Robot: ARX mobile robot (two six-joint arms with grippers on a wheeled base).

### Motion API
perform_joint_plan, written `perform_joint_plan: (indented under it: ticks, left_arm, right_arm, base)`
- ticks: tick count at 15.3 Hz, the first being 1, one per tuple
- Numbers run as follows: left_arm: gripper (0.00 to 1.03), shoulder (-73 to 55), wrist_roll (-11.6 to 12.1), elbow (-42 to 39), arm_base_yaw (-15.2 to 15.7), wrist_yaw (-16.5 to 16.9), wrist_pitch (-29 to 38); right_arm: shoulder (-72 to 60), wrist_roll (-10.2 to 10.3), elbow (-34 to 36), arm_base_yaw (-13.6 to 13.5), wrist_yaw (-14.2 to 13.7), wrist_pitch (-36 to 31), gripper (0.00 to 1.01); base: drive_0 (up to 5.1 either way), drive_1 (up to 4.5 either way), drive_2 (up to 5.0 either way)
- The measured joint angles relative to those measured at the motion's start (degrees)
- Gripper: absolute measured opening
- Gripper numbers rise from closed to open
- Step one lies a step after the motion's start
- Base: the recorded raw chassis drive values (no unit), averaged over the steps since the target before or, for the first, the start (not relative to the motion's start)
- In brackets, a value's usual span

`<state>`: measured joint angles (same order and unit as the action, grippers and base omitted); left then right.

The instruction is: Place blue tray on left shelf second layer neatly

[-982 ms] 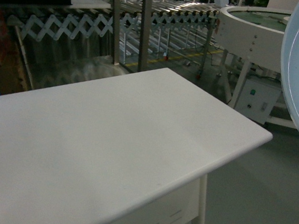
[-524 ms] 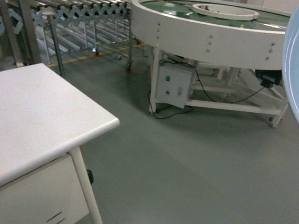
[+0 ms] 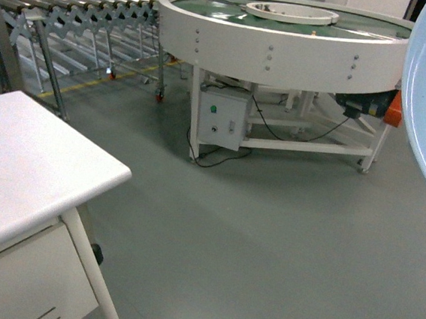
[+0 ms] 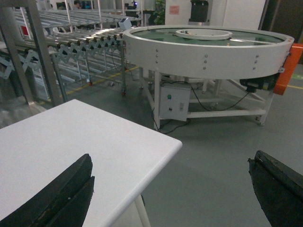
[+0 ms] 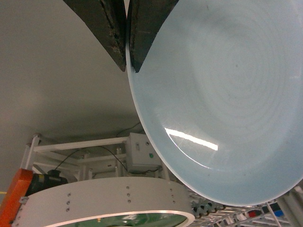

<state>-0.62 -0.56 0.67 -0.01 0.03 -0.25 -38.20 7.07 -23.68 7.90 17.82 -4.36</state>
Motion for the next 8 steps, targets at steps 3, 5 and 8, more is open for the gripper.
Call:
perform_joint_plan:
  ticks: [3,5,8]
  left_arm:
    - [0.98,0.0,0.0,0.0,0.0,0.0,0.0]
    - [0.98,0.0,0.0,0.0,0.0,-0.2,0.0]
    - [0.98,0.0,0.0,0.0,0.0,-0.2,0.1]
  right_arm:
    - [0.0,0.0,0.0,0.0,0.0,0.0,0.02]
    - [0.0,0.0,0.0,0.0,0.5,-0.2,0.02]
    - [0.0,0.0,0.0,0.0,0.2,0.0,0.02]
  base:
    - [-0.1,-1.87,-3.0]
    - [2.8,-2.44,-5.8]
    - [3.0,-2.24,-5.6]
